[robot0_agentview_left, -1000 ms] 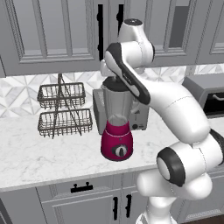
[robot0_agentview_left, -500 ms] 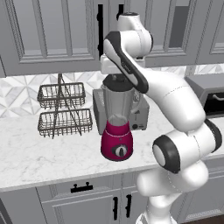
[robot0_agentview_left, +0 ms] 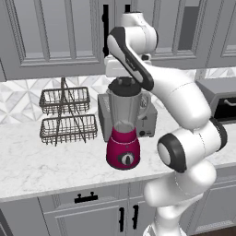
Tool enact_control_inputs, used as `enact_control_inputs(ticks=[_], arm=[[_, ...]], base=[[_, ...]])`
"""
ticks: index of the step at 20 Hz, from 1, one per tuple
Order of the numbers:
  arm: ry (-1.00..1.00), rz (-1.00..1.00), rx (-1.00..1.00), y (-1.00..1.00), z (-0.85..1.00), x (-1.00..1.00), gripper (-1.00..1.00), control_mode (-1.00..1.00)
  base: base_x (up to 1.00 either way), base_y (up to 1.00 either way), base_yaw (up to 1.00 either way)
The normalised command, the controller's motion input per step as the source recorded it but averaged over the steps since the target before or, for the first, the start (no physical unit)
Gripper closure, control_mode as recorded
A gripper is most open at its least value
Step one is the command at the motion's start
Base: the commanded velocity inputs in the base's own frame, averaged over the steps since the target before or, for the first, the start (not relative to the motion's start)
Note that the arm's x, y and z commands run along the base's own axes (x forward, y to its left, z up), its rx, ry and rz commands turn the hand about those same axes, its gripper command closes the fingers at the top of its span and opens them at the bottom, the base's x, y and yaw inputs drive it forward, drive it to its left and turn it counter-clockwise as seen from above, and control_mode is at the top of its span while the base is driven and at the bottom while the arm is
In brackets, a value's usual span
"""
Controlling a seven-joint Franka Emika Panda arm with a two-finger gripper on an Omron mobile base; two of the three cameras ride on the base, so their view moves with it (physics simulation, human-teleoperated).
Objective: Close the lid blender by securely placing the lid on top.
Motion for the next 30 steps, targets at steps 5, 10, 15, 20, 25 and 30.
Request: enact_control_inputs(ticks=[5, 10, 15, 20, 25, 30], arm=[[0.0, -0.02, 0.0, 0.0, 0.0, -0.15, 1.0, -1.0], [0.0, -0.01, 0.0, 0.0, 0.09, -0.25, 1.0, -1.0], [0.0, -0.01, 0.0, 0.0, 0.24, -0.1, 1.0, -1.0], [0.0, -0.02, 0.0, 0.0, 0.28, -0.03, 1.0, -1.0], [0.0, -0.02, 0.0, 0.0, 0.26, -0.04, 1.0, -1.0], [0.0, 0.0, 0.0, 0.0, 0.02, -0.11, 1.0, -1.0]], base=[[0.0, 0.0, 0.0], [0.0, 0.0, 0.0], [0.0, 0.0, 0.0], [0.0, 0.0, 0.0], [0.0, 0.0, 0.0], [0.0, 0.0, 0.0]])
